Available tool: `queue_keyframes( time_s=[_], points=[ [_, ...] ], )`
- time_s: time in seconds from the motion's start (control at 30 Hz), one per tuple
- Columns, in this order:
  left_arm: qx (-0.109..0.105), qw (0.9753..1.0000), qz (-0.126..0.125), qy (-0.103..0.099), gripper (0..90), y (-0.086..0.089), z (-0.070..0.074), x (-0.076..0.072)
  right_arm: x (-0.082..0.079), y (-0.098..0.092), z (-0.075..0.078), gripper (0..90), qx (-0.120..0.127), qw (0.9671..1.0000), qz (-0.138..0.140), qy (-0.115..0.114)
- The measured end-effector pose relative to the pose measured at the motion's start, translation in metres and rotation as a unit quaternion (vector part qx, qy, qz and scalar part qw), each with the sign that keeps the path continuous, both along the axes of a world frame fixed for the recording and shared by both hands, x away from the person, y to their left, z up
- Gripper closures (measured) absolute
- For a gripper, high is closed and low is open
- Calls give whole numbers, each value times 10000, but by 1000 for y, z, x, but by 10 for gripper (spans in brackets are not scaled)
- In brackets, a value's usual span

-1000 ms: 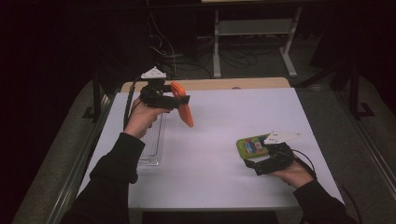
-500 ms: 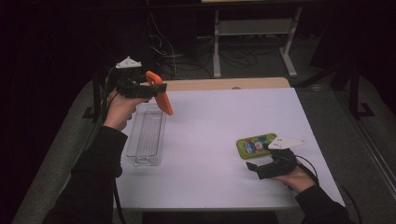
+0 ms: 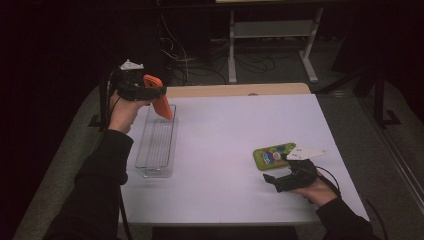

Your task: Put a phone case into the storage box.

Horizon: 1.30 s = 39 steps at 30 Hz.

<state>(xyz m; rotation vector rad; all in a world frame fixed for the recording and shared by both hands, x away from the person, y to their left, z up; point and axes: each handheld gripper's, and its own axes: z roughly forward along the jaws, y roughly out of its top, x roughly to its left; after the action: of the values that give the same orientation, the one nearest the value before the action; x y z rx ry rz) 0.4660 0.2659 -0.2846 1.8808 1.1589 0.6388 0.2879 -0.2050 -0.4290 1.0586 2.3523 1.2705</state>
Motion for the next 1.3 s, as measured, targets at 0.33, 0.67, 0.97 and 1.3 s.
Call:
queue_keyframes(
  time_s=[0.33,0.67,0.97,1.3],
  points=[
    [317,9984,386,265,161,-7,-23,20,1,0,0,7,26,10000,56,-37],
    [491,9954,695,441,160,-12,-49,32,1,-1,1,7,59,10000,65,-18],
    [638,9935,841,438,158,-18,-60,39,0,0,0,7,3,9999,109,-14],
    [591,9922,1012,422,150,-15,-69,42,1,0,-1,7,3,9999,110,-5]
  ],
)
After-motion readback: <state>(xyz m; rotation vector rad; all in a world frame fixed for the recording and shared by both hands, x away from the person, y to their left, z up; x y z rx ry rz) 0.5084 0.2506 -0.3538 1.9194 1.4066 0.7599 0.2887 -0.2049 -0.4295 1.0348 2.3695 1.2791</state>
